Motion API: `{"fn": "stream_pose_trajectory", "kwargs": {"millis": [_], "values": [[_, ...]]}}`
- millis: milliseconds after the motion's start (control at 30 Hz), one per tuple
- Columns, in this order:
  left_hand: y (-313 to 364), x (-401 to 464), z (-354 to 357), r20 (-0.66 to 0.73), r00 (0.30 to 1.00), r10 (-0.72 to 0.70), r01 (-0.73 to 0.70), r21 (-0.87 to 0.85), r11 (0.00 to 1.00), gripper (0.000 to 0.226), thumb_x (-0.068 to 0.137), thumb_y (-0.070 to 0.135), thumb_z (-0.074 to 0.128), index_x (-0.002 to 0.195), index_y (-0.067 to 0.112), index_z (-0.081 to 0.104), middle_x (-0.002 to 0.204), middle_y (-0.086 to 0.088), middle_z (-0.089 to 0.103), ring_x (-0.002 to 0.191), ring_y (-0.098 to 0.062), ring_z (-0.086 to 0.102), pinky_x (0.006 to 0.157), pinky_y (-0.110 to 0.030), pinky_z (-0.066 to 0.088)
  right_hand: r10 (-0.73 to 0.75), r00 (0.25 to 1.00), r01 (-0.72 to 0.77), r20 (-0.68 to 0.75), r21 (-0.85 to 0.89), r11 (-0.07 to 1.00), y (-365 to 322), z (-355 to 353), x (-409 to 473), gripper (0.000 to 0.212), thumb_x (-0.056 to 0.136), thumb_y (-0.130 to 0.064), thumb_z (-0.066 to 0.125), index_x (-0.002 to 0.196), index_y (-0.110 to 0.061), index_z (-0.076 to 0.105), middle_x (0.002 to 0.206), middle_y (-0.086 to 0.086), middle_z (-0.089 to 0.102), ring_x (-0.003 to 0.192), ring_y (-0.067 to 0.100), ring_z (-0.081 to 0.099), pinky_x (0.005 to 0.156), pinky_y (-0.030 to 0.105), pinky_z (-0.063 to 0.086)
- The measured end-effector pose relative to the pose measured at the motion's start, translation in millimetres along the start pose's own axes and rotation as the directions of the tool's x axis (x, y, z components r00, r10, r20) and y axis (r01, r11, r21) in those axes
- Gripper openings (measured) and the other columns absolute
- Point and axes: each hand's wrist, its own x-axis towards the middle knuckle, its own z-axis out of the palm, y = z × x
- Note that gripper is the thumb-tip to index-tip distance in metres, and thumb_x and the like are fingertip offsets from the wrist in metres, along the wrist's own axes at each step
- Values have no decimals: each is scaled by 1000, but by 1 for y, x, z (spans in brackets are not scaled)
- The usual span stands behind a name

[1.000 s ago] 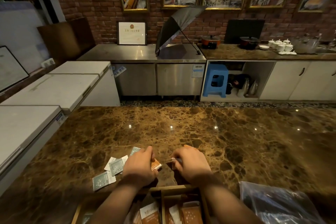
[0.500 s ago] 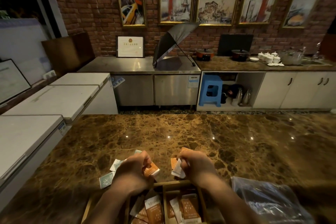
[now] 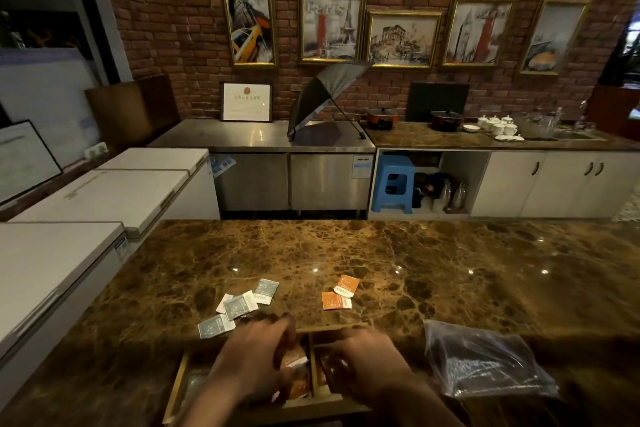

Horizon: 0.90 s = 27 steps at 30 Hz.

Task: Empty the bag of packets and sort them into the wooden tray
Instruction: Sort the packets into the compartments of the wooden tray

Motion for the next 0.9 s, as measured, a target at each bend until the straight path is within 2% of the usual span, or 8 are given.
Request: {"fn": "stream_pose_trajectory", "kwargs": {"millis": [100,233,400,467,533,667,800,900], "values": [[1,-7,7,32,997,69,-72,107,992,53,70,57,66,116,38,49,123,13,57,119,-13,49,101,-30,35,-18,999,18,29,-2,1000,0,4,-7,26,90,-39,60,115,-35,67,126,-8,58,118,15,50,98,37,43],[-1,-7,10,75,993,87,-93,76,993,52,70,58,68,116,42,49,126,18,56,121,-9,46,104,-29,35,39,998,-33,-42,128,991,1,2,-10,27,90,-44,51,106,-33,70,111,-14,62,105,6,53,91,29,43],[-7,7,-2,23,1000,-9,12,-104,995,48,69,63,69,111,46,52,113,21,58,105,-5,51,88,-27,44,247,955,-185,-162,324,928,21,-16,2,15,96,-35,54,105,-37,67,96,-16,65,89,-1,61,79,20,52],[-8,19,-8,-16,998,-55,51,-159,986,42,73,60,66,109,44,53,107,17,63,101,-8,57,86,-32,49,297,939,-236,-172,306,922,36,-24,10,21,96,-33,57,114,-36,67,105,-15,67,95,1,62,86,25,55],[-6,36,-12,-40,997,-73,65,-173,983,39,78,53,66,112,41,53,115,15,63,108,-9,58,88,-29,47,310,935,-262,-175,248,932,51,-29,20,27,94,-28,60,119,-37,67,114,-15,68,100,2,63,89,26,55],[5,73,-9,-67,990,-122,106,-207,973,40,81,44,73,116,43,53,125,18,58,114,-8,55,89,-24,43,294,928,-245,-229,218,945,73,-30,39,22,94,-22,59,110,-33,69,110,-9,67,94,7,63,83,29,56],[13,107,8,-50,992,-117,103,-218,970,42,81,44,73,118,42,53,126,15,59,116,-11,54,98,-31,46,303,923,-265,-238,179,948,89,-23,63,24,93,-30,60,116,-32,64,114,-8,63,102,10,58,86,25,51],[17,126,24,-12,996,-85,81,-203,976,47,82,46,71,124,39,51,128,12,58,119,-11,51,102,-33,44,311,937,-279,-159,192,941,97,-17,81,27,93,-34,60,120,-36,61,117,-11,59,107,11,56,93,29,49]]}}
